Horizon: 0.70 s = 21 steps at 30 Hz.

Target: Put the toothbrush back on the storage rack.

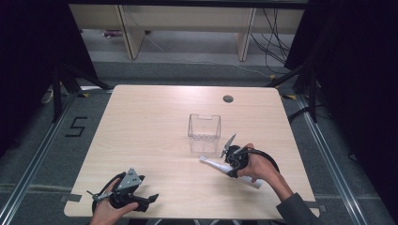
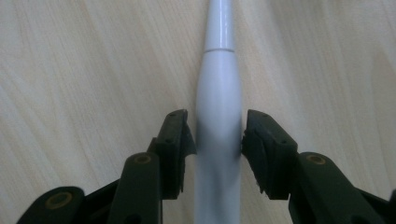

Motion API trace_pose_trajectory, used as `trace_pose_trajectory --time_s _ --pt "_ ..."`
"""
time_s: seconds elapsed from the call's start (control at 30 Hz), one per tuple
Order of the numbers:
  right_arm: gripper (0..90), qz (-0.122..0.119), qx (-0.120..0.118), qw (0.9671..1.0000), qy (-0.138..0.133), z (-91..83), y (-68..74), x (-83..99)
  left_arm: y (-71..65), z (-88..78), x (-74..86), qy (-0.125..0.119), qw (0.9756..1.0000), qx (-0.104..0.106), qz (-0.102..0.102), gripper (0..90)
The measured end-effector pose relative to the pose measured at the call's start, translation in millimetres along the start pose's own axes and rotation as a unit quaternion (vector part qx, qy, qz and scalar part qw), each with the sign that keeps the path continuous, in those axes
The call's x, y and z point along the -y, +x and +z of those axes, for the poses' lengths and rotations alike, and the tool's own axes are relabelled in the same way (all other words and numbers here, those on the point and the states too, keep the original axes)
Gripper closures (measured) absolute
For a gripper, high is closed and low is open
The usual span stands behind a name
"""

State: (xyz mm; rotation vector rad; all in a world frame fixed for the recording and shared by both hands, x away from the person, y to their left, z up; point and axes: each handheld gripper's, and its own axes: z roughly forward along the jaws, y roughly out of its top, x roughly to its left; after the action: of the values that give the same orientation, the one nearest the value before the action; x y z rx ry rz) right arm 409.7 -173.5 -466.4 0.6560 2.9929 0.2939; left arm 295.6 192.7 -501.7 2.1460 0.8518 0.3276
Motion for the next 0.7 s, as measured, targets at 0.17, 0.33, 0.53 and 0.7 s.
trace_pose_trajectory --time_s 0.17,0.33,0.53,0.7 --pt "60.8 -0.005 -0.001 0.9998 0.018 4.7 0.9 -5.8 -0.2 -0.3 0.1 0.0 1.0 0.003 -0.001 15.3" --pt "61.8 -0.009 0.006 0.9987 0.05 7.8 -0.2 -9.5 -0.2 -0.2 0.0 -0.001 1.0 0.003 -0.002 15.3" --pt "64.7 -0.023 -0.002 0.9981 0.058 9.5 -3.2 -12.2 0.4 -0.3 -0.3 0.002 1.0 0.0 0.002 15.3" --pt "65.1 -0.028 0.001 0.9967 0.076 11.1 -1.4 -16.3 0.2 -0.3 -0.4 0.002 1.0 0.0 0.001 15.3"
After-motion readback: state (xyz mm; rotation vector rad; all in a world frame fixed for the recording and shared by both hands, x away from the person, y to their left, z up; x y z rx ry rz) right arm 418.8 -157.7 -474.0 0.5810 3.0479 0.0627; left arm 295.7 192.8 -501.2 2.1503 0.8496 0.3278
